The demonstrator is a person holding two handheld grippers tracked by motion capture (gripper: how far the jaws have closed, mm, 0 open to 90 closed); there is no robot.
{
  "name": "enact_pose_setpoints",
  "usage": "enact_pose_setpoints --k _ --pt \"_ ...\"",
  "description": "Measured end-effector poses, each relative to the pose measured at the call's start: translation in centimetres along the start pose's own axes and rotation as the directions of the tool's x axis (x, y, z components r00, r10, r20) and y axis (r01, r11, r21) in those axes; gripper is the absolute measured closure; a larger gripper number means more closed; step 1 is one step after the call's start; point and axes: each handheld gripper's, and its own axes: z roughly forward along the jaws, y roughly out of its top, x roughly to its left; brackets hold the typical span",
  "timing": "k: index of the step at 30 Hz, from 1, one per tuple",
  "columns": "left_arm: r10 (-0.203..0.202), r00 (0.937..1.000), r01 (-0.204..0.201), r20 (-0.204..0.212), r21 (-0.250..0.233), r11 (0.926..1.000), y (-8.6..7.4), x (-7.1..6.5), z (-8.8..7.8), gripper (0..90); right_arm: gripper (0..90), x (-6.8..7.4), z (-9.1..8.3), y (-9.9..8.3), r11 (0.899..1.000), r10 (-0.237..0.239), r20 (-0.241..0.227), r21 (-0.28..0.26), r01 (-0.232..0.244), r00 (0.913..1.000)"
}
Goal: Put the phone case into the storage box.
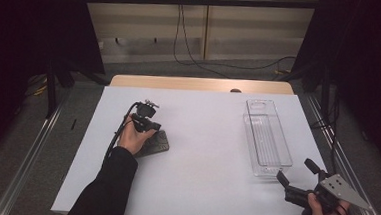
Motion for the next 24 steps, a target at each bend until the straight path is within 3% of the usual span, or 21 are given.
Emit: enact_pose_setpoints --k 11,13,16,18,22,24 --pt "-0.019 0.9998 0.019 0.009 -0.019 0.9996 -0.4 0.1 0.4 90.0 0.0 0.0 0.0 0.0 1.000 0.001 -0.001 0.000 -0.001 1.0000" --pt "-0.024 0.9993 0.024 0.027 -0.005 0.9997 -0.6 0.0 0.7 90.0 0.0 0.0 0.0 0.0 1.000 -0.001 -0.001 -0.001 0.001 1.0000" --pt "-0.014 0.9998 0.014 0.017 -0.013 0.9998 -0.8 -0.1 0.7 90.0 0.0 0.0 0.0 0.0 1.000 0.004 0.000 -0.003 -0.004 1.0000" --pt "-0.041 0.9987 0.042 0.029 -0.033 0.9986 -1.0 -0.2 0.7 90.0 0.0 0.0 0.0 0.0 1.000 0.002 -0.001 -0.002 -0.002 1.0000" --pt "-0.021 0.9991 0.022 0.037 -0.026 0.9994 -1.3 -0.3 0.5 90.0 0.0 0.0 0.0 0.0 1.000 0.001 0.000 -0.003 -0.001 1.0000" --pt "-0.038 0.9984 0.039 0.042 -0.037 0.9985 -1.4 -0.5 0.5 90.0 0.0 0.0 0.0 0.0 1.000 0.002 0.001 -0.003 -0.002 1.0000"
